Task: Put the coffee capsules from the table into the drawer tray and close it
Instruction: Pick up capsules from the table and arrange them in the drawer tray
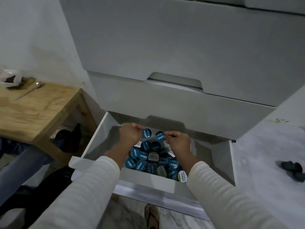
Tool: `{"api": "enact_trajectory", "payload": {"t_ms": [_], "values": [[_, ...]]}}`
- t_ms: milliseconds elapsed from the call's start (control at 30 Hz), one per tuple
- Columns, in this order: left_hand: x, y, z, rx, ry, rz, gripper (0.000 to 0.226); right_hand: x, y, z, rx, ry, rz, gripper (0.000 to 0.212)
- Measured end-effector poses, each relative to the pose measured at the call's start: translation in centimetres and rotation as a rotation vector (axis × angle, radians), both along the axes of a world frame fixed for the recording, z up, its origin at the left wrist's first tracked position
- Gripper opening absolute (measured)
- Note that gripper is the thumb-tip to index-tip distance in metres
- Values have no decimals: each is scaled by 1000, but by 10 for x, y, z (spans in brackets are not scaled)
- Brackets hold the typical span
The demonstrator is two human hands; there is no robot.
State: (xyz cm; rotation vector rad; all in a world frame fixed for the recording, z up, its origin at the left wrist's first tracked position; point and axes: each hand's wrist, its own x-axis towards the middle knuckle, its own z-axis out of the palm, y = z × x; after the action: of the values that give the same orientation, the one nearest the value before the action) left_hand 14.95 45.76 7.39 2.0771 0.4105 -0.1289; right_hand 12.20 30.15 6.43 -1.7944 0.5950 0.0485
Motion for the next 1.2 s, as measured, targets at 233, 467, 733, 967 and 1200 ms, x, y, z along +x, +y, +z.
{"api": "enact_trajectory", "payload": {"t_ms": [233,467,733,967,1200], "values": [[21,2,-19,136,49,-121,29,22,6,-17,-17,78,3,11],[27,1,-32,202,57,-163,27,29,4,-27,-37,147,6,12],[37,-1,-35,317,119,-246,28,33,6,-33,-23,130,45,13],[36,8,-37,452,67,-345,28,38,16,-40,-15,130,50,12],[27,15,-28,689,-62,-443,22,41,25,-36,0,125,103,13]]}}
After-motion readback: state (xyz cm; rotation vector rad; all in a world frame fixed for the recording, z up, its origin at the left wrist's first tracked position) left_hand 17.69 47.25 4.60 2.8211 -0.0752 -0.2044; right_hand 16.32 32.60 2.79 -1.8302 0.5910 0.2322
